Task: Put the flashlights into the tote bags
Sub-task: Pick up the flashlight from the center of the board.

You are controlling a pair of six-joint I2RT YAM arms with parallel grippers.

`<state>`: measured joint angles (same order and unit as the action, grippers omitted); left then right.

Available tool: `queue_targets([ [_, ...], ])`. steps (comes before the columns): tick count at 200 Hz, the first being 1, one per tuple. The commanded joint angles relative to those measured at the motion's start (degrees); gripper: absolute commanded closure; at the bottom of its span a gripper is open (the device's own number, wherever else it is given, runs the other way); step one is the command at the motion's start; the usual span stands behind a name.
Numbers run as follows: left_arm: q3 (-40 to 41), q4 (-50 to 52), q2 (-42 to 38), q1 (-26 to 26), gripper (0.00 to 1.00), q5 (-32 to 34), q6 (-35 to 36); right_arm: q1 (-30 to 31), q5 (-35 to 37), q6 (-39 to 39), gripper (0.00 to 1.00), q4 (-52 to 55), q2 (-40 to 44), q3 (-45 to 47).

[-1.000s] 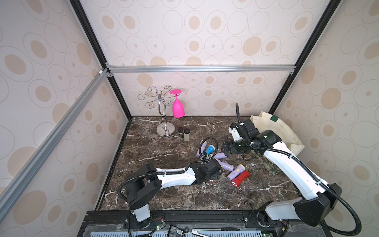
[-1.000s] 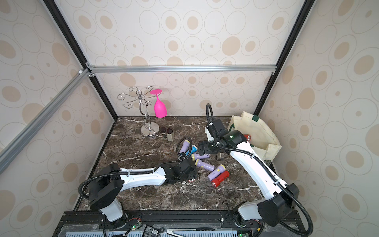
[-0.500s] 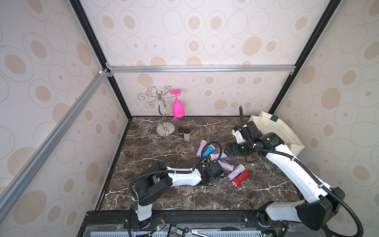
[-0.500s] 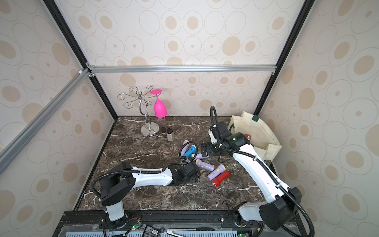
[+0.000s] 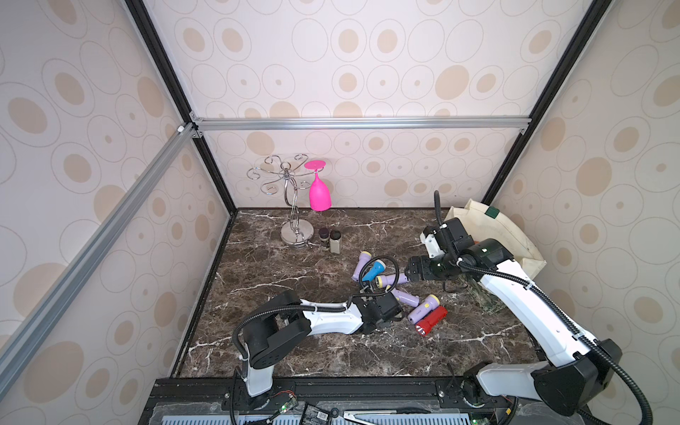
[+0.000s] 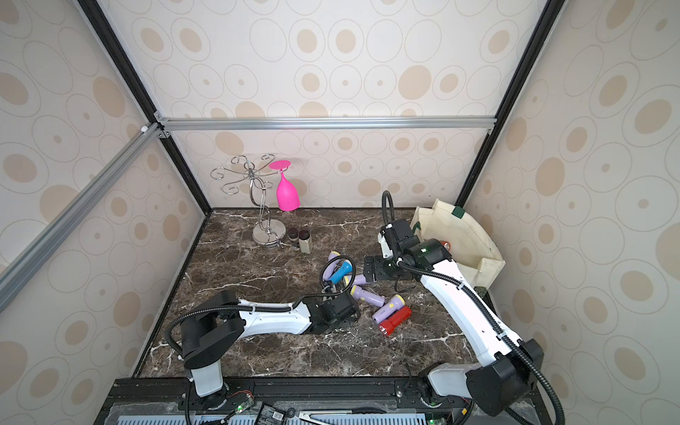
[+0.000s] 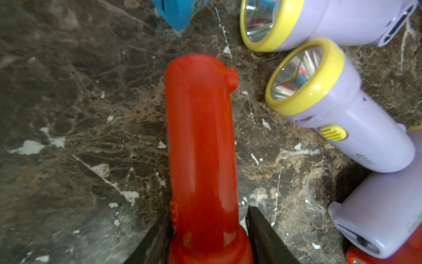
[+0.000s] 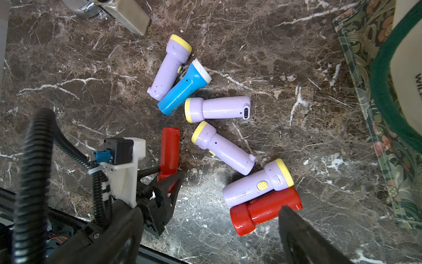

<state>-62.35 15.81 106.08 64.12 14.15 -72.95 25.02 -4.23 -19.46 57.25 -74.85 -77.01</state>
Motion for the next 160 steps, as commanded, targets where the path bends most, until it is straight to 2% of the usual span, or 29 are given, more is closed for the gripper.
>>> queue_targets([
  [1, 0.9, 4.3, 0.9, 0.3, 0.55, 1.6, -1.6, -0.2, 0.1, 0.0, 0.06, 0.5, 1.3, 0.9],
  [50, 6.3, -0.5, -5.1, 0.3, 0.81, 2.7, -2.5, -0.2, -2.1, -0.4, 0.06, 1.7, 3.5, 4.3],
  [79, 13.8, -13.3, -12.6, 0.5, 0.90, 4.1, 1.2, -0.2, -6.5, -0.5, 0.07, -1.0, 6.0, 8.0],
  [110, 20.9, -24.6, -21.4, 0.4, 0.93, 4.4, 6.9, -0.2, -11.5, -1.0, 0.07, -3.6, 6.6, 9.0],
  [160, 25.6, -31.6, -32.5, 0.5, 0.95, 3.1, 15.2, -0.2, -20.5, -0.9, 0.08, -10.4, 7.8, 10.8],
])
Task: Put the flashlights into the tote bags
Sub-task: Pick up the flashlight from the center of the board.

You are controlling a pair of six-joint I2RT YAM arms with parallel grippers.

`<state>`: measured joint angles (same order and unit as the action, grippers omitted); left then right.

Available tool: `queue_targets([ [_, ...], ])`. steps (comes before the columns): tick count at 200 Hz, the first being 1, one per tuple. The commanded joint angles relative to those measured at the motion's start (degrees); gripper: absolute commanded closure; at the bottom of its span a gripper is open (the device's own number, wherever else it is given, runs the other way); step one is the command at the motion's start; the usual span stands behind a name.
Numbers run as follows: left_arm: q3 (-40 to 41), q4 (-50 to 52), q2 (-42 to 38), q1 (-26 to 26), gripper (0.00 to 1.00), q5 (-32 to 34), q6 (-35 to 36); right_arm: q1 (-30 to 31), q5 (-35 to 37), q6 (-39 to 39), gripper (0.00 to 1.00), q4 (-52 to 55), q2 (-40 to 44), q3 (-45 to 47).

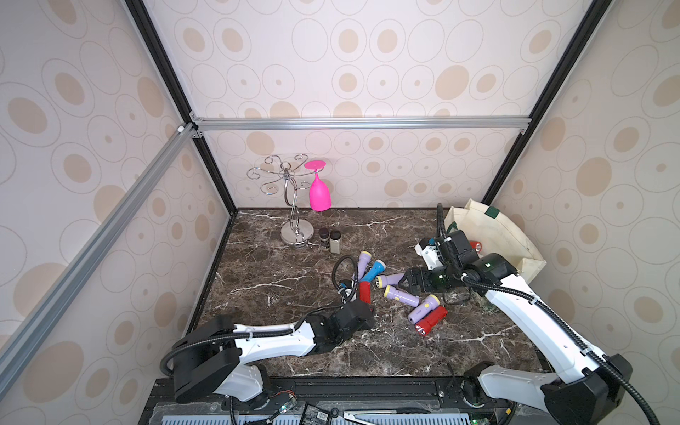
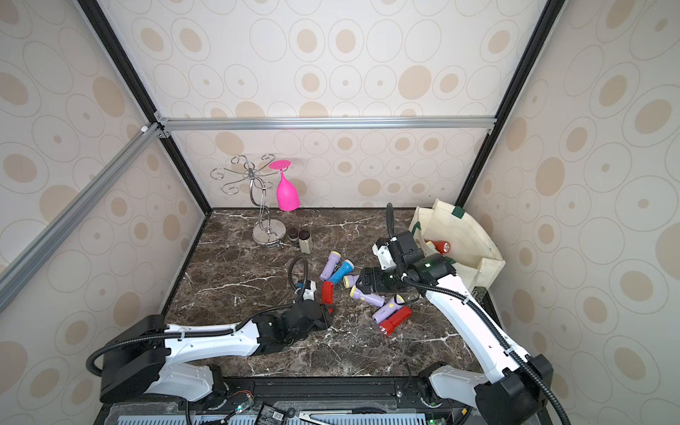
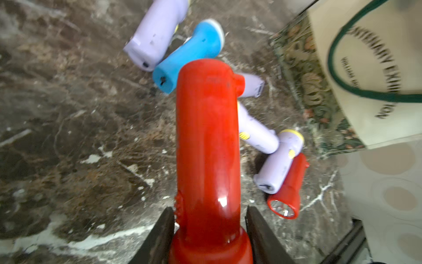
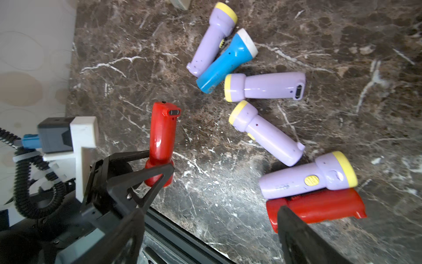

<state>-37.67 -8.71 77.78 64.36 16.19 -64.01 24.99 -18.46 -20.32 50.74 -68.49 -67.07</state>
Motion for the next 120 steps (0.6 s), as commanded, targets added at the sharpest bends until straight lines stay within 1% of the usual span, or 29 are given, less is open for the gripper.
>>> queue_targets([
  [1, 1.0, -7.0, -4.3, 0.2, 0.95, 1.0, 6.5, -0.1, -6.5, -0.1, 0.08, -4.0, 1.5, 0.9],
  [23, 1.5, -11.4, -7.5, 0.3, 0.97, 0.7, 9.1, -0.1, -12.0, -0.5, 0.08, -8.9, 2.8, 0.8],
  [47, 1.0, -16.4, -9.3, 0.2, 1.00, -0.9, 12.6, -0.2, -19.0, -1.9, 0.08, -15.2, 3.4, 1.7],
  [57, 0.3, -17.5, -9.6, 0.3, 1.00, -1.1, 13.6, -0.2, -22.0, -2.9, 0.09, -17.4, 3.2, 1.8],
  [78, -1.2, -19.6, -10.3, 0.3, 1.00, -2.3, 15.7, -0.1, -25.8, -4.3, 0.09, -20.9, 2.9, 1.6],
  [120, -3.6, -23.5, -9.3, 0.3, 1.00, -6.6, 18.7, -0.1, -34.2, -9.1, 0.11, -26.8, 1.1, 1.4],
])
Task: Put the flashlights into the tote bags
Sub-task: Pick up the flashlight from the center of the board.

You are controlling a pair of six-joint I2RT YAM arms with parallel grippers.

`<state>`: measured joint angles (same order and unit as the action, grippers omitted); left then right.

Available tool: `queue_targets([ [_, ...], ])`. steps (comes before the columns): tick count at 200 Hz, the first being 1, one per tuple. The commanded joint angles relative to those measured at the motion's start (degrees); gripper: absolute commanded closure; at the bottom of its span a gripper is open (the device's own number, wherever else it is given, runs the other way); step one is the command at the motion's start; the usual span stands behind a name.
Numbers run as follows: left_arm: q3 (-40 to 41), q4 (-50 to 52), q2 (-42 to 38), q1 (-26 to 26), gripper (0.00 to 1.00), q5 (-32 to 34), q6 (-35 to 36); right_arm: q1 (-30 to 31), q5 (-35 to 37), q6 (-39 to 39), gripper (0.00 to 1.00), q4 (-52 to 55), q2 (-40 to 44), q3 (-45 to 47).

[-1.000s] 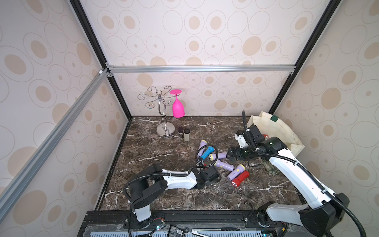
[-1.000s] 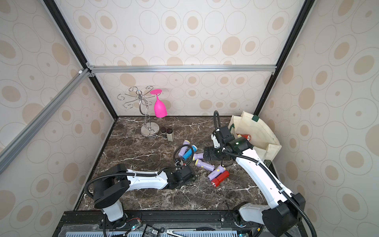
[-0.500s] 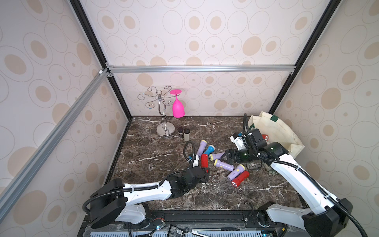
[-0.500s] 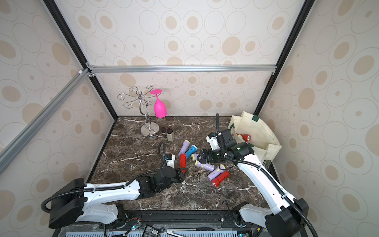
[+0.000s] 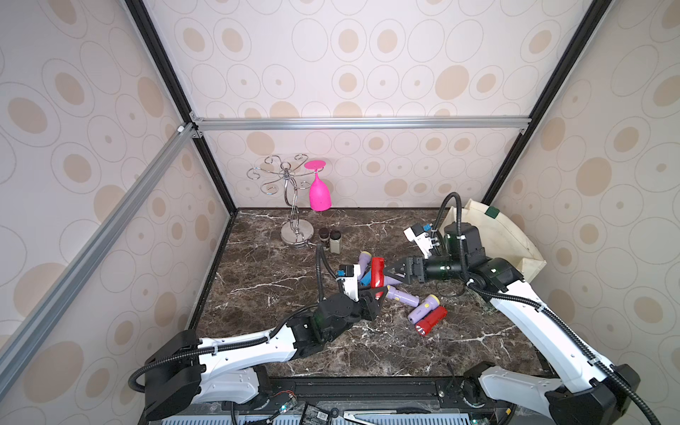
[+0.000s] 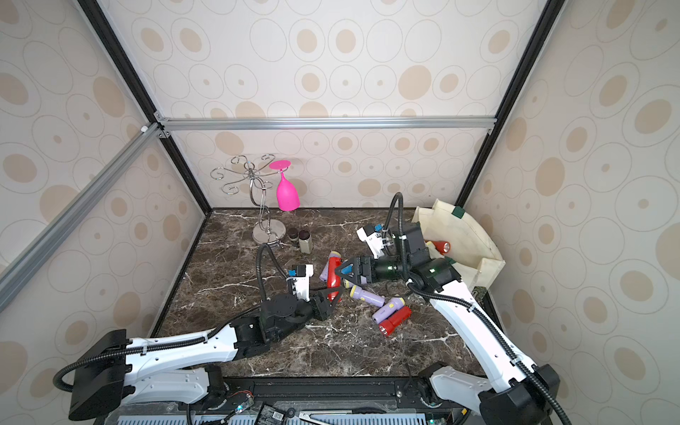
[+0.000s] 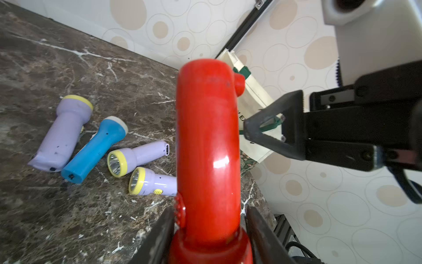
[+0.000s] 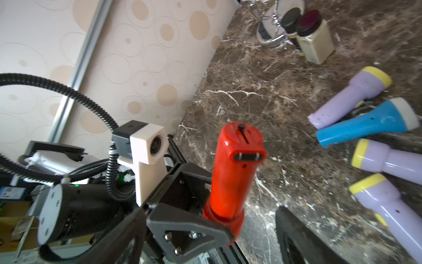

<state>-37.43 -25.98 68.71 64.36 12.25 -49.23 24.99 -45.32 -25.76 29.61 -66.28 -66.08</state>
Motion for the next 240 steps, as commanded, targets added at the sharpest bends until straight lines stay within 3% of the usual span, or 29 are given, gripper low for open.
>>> queue_targets([
  [1, -3.8, -6.3, -0.2, 0.2, 1.00, -2.6, 4.0, -0.1, -7.6, -3.8, 0.11, -5.9, -1.1, 0.5],
  [46, -5.3, -10.1, 2.2, 0.3, 1.00, -5.7, 4.5, 0.4, -10.9, -10.5, 0.13, -14.6, -1.3, 3.4],
  [87, -6.8, -9.9, 3.8, 0.3, 1.00, -6.4, 4.8, 0.5, -8.9, -9.5, 0.20, -12.9, -1.4, 3.2],
  [185, -8.8, -7.6, 5.0, 0.3, 1.00, -6.5, 5.3, 0.5, -3.2, -4.4, 0.78, -6.6, -0.2, 1.4],
  [203, -8.7, -6.9, 4.6, 0.3, 0.77, -5.9, 5.0, 0.5, -1.4, -2.2, 0.88, -3.7, -0.4, 0.1],
  [219, -8.2, -6.4, 4.1, 0.3, 0.43, -5.4, 5.0, 0.4, 1.6, 0.6, 0.97, -0.3, -0.6, -1.8],
  [240, -7.6, -4.8, 3.4, 0.2, 0.24, -3.8, 4.4, -1.0, 6.2, 3.3, 1.00, 3.9, -0.9, -4.0],
])
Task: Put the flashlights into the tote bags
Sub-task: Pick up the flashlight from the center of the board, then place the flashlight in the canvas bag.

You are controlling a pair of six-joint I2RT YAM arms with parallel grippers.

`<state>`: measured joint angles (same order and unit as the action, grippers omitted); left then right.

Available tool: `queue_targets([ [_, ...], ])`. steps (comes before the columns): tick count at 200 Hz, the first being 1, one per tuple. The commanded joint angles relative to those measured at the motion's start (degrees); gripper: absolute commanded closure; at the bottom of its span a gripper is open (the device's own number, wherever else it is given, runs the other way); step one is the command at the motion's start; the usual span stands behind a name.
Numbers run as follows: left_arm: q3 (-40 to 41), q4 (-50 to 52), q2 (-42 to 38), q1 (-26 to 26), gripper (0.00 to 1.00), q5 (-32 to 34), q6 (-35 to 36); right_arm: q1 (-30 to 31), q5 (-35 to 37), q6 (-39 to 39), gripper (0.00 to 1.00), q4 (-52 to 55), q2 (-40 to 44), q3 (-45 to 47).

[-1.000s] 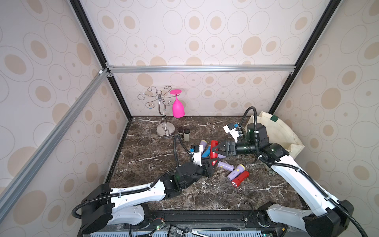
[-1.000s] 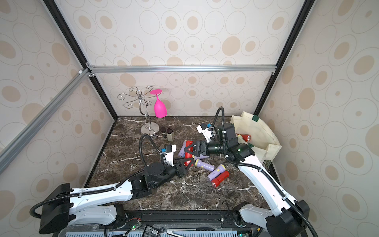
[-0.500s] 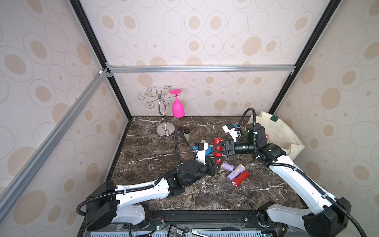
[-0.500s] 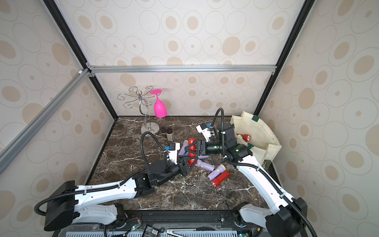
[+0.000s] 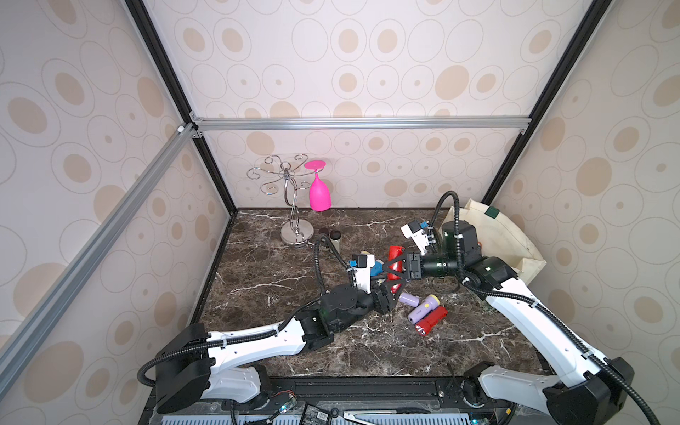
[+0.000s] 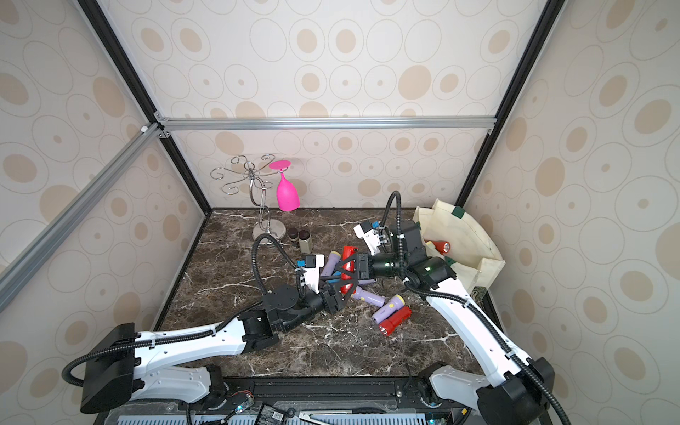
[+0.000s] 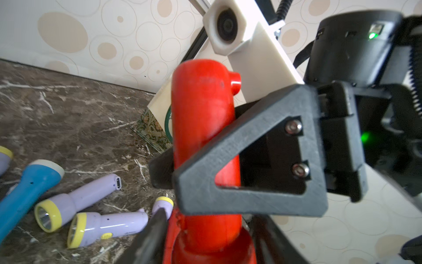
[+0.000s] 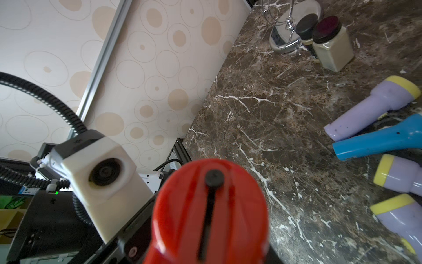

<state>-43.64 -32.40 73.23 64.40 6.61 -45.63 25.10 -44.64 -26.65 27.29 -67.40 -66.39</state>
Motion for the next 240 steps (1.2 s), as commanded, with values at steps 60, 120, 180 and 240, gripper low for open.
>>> queue_targets([
  [60, 0.1, 12.4, -3.5, 0.2, 0.15, 8.1, -2.0, -3.9, 24.8, 13.9, 1.00, 21.9, -5.8, -17.5],
  [120, 0.6, 17.8, -5.0, 0.2, 0.14, 9.0, -2.5, -10.7, 36.5, 13.6, 1.00, 26.7, -13.3, -26.8],
  [180, 1.6, 18.3, -6.1, 0.2, 0.13, 9.6, -3.8, -14.5, 44.8, 13.5, 1.00, 24.6, -19.6, -33.3],
  [240, 1.4, 16.7, -4.5, 0.2, 0.11, 9.8, -4.4, -19.0, 50.1, 16.0, 1.00, 26.3, -26.5, -42.3],
])
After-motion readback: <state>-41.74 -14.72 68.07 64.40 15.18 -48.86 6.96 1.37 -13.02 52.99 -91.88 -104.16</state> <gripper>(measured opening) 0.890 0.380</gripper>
